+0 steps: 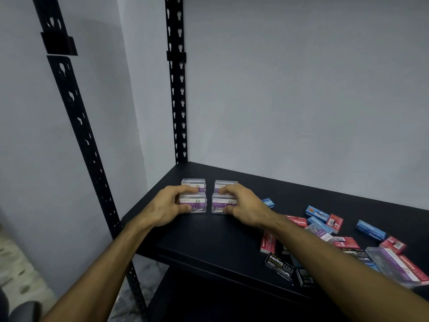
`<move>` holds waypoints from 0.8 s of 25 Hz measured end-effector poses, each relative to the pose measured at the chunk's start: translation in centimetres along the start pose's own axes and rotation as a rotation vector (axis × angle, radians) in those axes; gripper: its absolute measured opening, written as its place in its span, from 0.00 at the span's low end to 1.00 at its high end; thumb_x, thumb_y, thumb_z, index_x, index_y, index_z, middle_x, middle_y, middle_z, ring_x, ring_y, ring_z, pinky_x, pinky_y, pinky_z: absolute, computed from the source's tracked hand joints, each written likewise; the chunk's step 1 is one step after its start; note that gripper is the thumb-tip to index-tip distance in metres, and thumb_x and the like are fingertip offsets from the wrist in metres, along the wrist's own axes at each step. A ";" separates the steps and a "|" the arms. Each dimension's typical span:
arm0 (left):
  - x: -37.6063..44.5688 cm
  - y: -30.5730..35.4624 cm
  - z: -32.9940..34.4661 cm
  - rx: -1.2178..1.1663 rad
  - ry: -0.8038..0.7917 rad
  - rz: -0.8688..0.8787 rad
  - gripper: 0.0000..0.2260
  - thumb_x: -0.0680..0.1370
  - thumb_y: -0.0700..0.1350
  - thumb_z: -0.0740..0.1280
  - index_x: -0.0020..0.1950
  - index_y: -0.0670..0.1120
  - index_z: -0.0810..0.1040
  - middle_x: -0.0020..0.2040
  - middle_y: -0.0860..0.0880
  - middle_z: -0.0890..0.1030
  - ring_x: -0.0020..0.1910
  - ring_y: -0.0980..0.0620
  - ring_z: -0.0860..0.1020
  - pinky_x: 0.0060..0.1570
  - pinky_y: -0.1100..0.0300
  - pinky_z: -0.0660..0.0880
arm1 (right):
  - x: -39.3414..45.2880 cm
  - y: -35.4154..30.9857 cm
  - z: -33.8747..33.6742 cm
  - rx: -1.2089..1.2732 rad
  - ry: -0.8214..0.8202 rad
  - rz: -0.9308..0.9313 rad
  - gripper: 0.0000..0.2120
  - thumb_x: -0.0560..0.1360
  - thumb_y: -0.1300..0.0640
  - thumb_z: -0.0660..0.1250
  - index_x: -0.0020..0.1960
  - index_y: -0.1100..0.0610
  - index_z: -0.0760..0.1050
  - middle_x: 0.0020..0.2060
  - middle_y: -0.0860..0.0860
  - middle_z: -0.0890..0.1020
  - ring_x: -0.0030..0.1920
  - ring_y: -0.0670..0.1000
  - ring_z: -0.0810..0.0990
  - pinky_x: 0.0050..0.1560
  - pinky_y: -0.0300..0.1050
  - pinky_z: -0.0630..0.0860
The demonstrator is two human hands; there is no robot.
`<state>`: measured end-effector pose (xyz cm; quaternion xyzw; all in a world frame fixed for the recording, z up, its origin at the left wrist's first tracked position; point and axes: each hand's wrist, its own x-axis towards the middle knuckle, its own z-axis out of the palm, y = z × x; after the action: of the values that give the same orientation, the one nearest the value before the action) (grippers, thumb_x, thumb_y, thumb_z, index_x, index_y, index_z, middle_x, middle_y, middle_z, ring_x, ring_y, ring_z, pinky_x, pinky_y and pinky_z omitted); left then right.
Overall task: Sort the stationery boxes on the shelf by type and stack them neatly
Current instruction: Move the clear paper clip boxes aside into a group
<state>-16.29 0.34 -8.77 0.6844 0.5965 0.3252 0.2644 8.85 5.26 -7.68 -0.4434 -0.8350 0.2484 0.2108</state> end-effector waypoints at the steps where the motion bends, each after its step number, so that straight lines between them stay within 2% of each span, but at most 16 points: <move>1: 0.0 0.1 0.0 0.013 0.005 0.004 0.23 0.73 0.40 0.76 0.64 0.57 0.78 0.59 0.59 0.81 0.55 0.62 0.80 0.62 0.59 0.76 | 0.0 0.1 -0.1 0.002 -0.003 0.003 0.20 0.73 0.60 0.72 0.63 0.50 0.75 0.57 0.46 0.74 0.55 0.45 0.77 0.60 0.43 0.76; 5: 0.1 0.0 -0.1 0.064 0.018 0.005 0.23 0.74 0.41 0.75 0.66 0.58 0.77 0.60 0.56 0.80 0.56 0.59 0.79 0.61 0.60 0.75 | 0.0 0.4 0.1 -0.004 0.001 0.002 0.22 0.73 0.59 0.72 0.66 0.50 0.74 0.61 0.47 0.73 0.59 0.46 0.76 0.62 0.44 0.74; 9: 0.1 0.0 0.0 0.140 0.043 0.005 0.22 0.74 0.43 0.74 0.65 0.60 0.77 0.56 0.56 0.76 0.50 0.60 0.76 0.51 0.68 0.72 | -0.1 0.5 0.1 -0.022 0.008 -0.004 0.22 0.74 0.59 0.72 0.66 0.50 0.74 0.61 0.47 0.73 0.58 0.45 0.75 0.60 0.40 0.73; 15: 0.1 0.2 -0.1 0.155 0.055 -0.007 0.23 0.73 0.45 0.75 0.66 0.59 0.76 0.56 0.54 0.75 0.53 0.57 0.77 0.58 0.58 0.75 | -0.1 0.4 0.0 -0.037 0.011 -0.012 0.25 0.73 0.58 0.72 0.69 0.51 0.72 0.63 0.49 0.72 0.62 0.48 0.74 0.65 0.44 0.72; 18: -0.1 0.5 -0.2 0.192 0.074 0.000 0.22 0.74 0.47 0.74 0.67 0.57 0.75 0.56 0.53 0.75 0.52 0.57 0.77 0.56 0.61 0.75 | -0.5 0.4 -0.3 -0.061 0.025 -0.014 0.28 0.73 0.57 0.72 0.72 0.52 0.70 0.64 0.50 0.72 0.63 0.49 0.73 0.65 0.43 0.70; 20: -0.1 0.8 -0.4 0.228 0.099 0.014 0.22 0.75 0.47 0.73 0.68 0.54 0.75 0.54 0.53 0.74 0.49 0.59 0.77 0.53 0.62 0.74 | -0.9 0.5 -0.8 -0.085 0.041 -0.011 0.28 0.74 0.55 0.72 0.72 0.52 0.69 0.62 0.50 0.72 0.62 0.49 0.73 0.62 0.41 0.69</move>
<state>-16.09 0.07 -7.91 0.6974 0.6370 0.2907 0.1530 10.05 4.93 -7.43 -0.4523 -0.8427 0.2027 0.2101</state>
